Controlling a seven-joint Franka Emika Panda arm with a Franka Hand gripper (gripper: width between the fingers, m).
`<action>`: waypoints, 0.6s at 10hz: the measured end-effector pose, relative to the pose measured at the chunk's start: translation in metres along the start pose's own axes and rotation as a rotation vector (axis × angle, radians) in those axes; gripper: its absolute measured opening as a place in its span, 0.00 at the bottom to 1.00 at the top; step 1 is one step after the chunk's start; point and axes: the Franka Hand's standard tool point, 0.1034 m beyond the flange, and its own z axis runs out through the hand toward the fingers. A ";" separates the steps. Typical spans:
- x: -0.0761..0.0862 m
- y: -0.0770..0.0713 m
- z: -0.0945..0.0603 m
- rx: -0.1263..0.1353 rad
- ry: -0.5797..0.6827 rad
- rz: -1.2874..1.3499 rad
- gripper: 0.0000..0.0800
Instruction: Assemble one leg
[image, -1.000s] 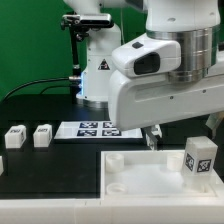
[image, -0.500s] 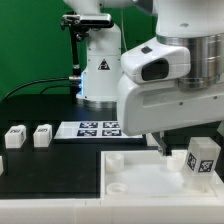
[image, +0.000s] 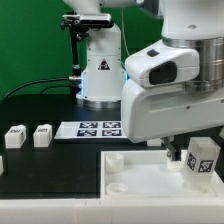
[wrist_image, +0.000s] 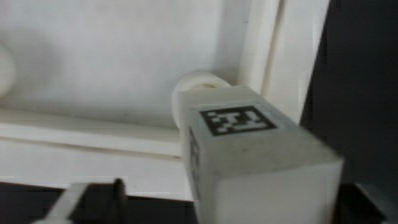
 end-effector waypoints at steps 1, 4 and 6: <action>0.000 0.000 0.000 0.000 0.000 0.000 0.56; 0.000 0.000 0.000 0.000 0.000 0.027 0.36; 0.000 0.000 0.000 0.002 0.000 0.140 0.36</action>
Offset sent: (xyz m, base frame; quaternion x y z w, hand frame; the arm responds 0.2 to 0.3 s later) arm 0.0000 0.0000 0.0000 0.0000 0.0000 0.0899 0.9960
